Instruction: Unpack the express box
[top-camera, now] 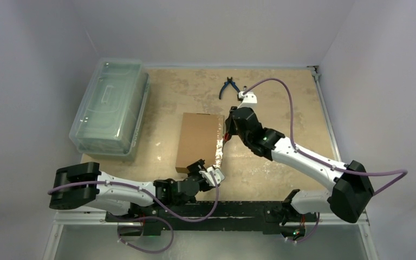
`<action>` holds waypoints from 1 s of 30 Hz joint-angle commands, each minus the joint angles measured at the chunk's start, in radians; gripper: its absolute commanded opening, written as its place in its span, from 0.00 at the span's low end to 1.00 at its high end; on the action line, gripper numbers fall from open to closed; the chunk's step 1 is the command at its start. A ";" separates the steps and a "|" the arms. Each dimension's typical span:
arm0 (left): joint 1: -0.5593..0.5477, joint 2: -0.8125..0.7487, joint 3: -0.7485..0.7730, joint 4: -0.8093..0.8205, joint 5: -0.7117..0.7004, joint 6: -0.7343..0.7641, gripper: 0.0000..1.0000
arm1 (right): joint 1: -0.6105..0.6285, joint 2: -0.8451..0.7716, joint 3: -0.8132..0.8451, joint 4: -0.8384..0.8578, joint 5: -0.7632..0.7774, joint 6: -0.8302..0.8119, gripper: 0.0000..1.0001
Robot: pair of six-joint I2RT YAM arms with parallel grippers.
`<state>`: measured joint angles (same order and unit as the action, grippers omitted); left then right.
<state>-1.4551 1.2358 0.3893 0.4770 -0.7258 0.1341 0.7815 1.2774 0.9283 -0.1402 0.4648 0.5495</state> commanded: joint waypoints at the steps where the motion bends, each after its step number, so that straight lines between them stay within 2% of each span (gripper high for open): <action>1: 0.022 0.024 -0.007 0.083 0.054 -0.002 0.60 | 0.007 0.024 0.061 0.023 0.074 0.004 0.00; 11: 0.024 0.086 0.003 0.115 0.044 -0.008 0.65 | 0.014 0.073 0.086 -0.002 0.111 0.016 0.00; 20: 0.051 0.179 0.032 0.181 -0.060 -0.043 0.58 | 0.074 0.086 0.118 -0.118 0.172 0.079 0.00; 30: 0.098 0.220 0.046 0.229 -0.034 -0.120 0.53 | 0.123 0.056 0.076 -0.150 0.185 0.134 0.00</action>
<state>-1.3727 1.4433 0.3969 0.6407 -0.7444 0.0624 0.8726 1.3685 1.0054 -0.2699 0.6189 0.6346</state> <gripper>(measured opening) 0.534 0.245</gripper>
